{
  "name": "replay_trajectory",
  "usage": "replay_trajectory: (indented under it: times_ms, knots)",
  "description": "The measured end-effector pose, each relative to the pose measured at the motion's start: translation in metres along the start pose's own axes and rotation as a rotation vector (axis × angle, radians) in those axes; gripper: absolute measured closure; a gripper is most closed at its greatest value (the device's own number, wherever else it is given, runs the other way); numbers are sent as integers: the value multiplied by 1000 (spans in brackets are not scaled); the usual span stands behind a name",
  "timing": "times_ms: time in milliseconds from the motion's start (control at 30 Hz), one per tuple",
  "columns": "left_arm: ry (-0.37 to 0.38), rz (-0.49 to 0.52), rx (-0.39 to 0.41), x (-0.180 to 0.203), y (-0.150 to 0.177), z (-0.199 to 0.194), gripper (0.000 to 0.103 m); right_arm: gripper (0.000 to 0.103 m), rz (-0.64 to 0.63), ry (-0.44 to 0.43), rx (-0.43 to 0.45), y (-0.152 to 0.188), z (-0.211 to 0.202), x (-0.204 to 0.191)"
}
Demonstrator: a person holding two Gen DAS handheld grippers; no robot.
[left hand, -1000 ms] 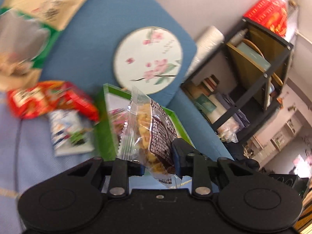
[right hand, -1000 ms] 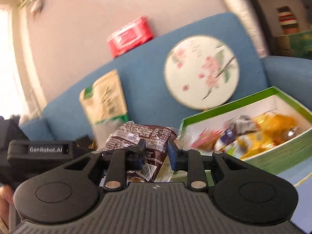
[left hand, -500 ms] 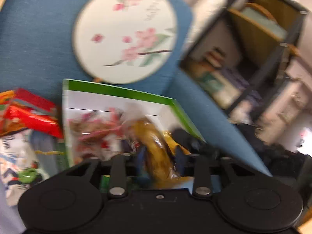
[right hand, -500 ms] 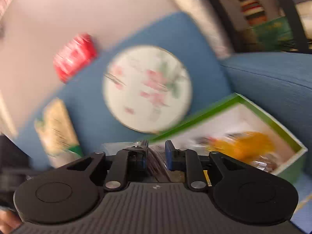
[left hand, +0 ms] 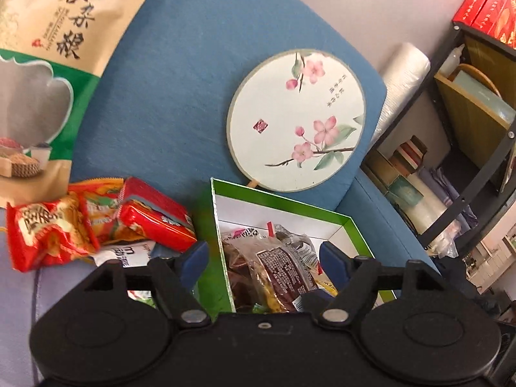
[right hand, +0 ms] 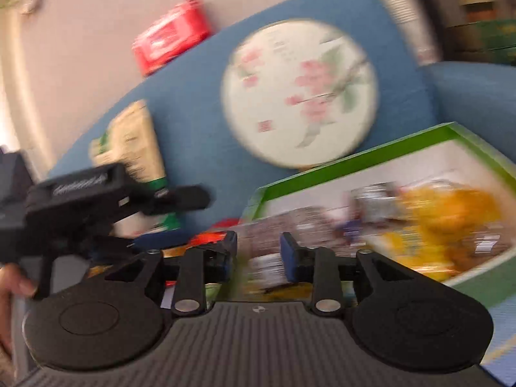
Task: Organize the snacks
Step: 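Carry the nut bag over the box and open left gripper, then lower the left gripper onto the white cartoon-printed snack bag and close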
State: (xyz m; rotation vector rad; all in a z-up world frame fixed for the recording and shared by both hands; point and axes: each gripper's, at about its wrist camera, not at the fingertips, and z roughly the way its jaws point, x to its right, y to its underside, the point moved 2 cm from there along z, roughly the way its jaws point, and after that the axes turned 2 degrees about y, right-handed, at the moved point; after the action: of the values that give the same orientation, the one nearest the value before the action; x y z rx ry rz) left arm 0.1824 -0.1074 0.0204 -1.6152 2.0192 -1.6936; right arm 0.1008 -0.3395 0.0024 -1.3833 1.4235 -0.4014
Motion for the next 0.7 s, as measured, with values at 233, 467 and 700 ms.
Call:
replay_trajectory:
  times_ms: [233, 467, 700]
  knots:
    - [-64, 60, 8, -10, 4, -18, 0, 58, -51, 166, 14, 7, 14, 12]
    - [-122, 22, -13, -33, 20, -44, 0, 17, -100, 65, 59, 8, -6, -16]
    - [-236, 6, -51, -62, 36, -43, 0, 7, -137, 75, -8, 28, -20, -43]
